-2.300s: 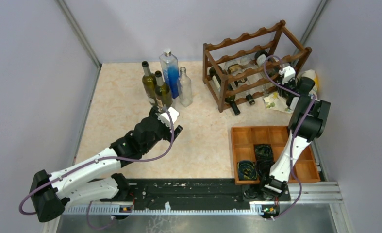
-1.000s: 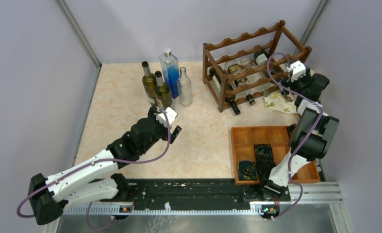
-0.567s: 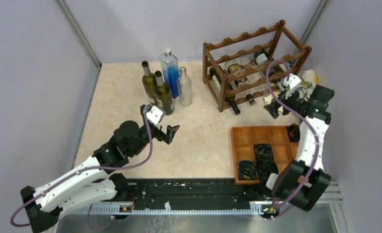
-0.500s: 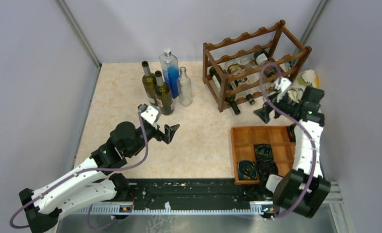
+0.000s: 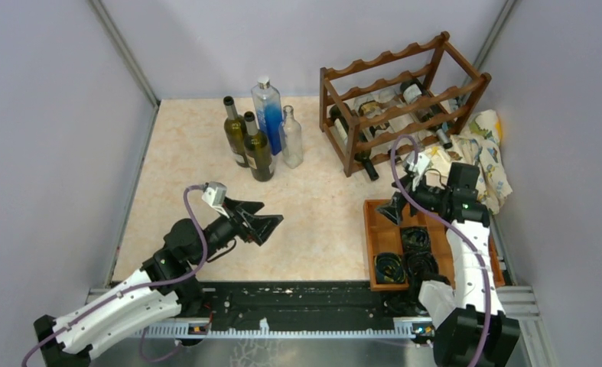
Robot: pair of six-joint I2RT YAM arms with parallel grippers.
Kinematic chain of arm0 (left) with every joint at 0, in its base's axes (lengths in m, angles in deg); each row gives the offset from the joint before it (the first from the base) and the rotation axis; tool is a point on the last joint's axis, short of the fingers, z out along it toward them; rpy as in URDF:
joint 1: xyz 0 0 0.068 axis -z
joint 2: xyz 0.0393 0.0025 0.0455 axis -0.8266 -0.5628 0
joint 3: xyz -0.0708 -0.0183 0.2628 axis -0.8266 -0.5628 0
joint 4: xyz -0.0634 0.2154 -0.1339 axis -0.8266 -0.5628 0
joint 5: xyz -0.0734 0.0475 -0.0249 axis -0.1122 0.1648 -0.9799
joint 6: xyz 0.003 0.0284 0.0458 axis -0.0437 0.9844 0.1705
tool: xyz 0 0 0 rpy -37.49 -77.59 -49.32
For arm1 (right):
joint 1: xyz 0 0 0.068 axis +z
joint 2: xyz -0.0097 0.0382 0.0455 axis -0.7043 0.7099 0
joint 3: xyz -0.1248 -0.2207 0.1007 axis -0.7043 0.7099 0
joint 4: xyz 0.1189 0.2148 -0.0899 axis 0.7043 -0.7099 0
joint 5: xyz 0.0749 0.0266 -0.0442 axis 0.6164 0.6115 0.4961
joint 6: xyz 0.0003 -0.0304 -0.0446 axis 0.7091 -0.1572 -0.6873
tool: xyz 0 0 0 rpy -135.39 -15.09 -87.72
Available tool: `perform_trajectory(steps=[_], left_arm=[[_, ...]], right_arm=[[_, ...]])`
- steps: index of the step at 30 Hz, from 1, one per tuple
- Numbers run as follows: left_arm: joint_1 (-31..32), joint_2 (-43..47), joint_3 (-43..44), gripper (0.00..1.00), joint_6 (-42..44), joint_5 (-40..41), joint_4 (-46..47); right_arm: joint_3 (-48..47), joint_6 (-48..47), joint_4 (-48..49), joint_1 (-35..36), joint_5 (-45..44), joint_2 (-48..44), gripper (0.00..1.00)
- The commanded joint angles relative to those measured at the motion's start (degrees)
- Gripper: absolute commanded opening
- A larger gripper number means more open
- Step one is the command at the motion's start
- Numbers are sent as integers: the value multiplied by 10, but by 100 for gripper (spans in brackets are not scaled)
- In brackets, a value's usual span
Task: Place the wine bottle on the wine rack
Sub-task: Pick up the wine bottle from the center of the board.
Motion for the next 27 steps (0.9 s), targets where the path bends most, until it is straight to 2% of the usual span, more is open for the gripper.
perform_trajectory(steps=[1,7,14,23,27], left_arm=[[-2,43,-21,99,-76,38,25],[-2,21,4,98,-52,76,-41],[-2,-13,36,98,-18,86,-63],[-2,9,30,98,-5,85,-87],[-2,-17,49,98,26,84,-92]], right_arm=[[23,-19,41,2,-35,-48,98],[47,-34,59,3,-64,-68,98],[56,-45,68,3,-79,-64,98],[73,-60,79,2,-75,-63,98],[80,-77,78,3,-76,-56,98]])
